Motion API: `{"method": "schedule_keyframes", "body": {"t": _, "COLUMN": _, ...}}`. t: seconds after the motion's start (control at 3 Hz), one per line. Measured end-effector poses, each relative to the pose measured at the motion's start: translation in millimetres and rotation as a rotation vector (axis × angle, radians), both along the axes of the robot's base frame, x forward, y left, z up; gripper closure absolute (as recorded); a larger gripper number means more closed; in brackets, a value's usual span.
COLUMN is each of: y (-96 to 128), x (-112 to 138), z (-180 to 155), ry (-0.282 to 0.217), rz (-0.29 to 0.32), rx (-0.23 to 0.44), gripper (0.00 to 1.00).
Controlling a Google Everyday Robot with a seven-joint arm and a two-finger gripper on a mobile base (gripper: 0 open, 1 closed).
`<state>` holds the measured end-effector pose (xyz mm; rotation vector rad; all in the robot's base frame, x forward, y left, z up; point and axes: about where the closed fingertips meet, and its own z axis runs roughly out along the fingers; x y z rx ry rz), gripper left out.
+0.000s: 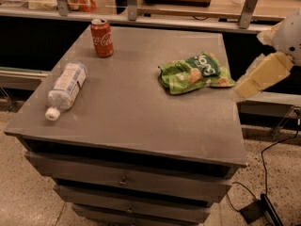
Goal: Move coke can near blue plastic bottle
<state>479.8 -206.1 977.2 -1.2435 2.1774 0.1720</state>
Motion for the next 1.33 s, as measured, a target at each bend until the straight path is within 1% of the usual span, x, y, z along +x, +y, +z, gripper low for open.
{"method": "schedule_keyframes", "body": {"t": 0.33, "y": 13.3, "x": 43.2, "z": -1.5, "ry": -0.069, "rz": -0.073, "rx": 0.209, "gripper": 0.0}}
{"method": "schedule_keyframes", "body": {"t": 0.67, "y": 34.2, "x": 103.9, "z": 2.9, "ry": -0.174, "rz": -0.118, "rx": 0.403, "gripper": 0.0}}
{"method": "schedule_keyframes", "body": {"t": 1.0, "y": 52.7, "x": 144.6, "z": 5.3, "ry": -0.265, "rz": -0.161, "rx": 0.457, "gripper": 0.0}}
{"method": "schedule_keyframes", "body": {"t": 1.33, "y": 46.9, "x": 154.2, "z": 16.7, "ry": -0.317, "rz": -0.192, "rx": 0.466, "gripper": 0.0}}
